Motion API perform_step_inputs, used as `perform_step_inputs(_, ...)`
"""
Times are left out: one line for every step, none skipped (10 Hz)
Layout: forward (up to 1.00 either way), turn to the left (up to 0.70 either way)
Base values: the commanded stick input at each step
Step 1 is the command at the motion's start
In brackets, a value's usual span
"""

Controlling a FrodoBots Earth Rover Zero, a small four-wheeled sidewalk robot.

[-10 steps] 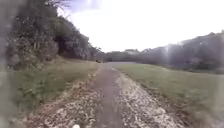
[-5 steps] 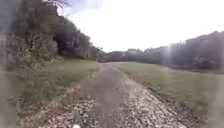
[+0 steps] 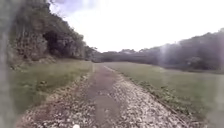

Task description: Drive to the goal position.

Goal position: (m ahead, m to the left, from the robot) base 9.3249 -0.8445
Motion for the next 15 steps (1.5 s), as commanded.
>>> perform_step_inputs(0.85, 0.0)
perform_step_inputs(0.85, 0.0)
perform_step_inputs(0.85, 0.0)
perform_step_inputs(0.85, 0.0)
perform_step_inputs(0.85, 0.0)
perform_step_inputs(0.85, 0.0)
perform_step_inputs(0.85, 0.0)
perform_step_inputs(0.85, 0.0)
perform_step_inputs(0.85, 0.0)
perform_step_inputs(0.85, 0.0)
perform_step_inputs(0.85, 0.0)
perform_step_inputs(0.85, 0.0)
perform_step_inputs(0.85, 0.0)
perform_step_inputs(0.85, 0.0)
perform_step_inputs(0.85, 0.0)
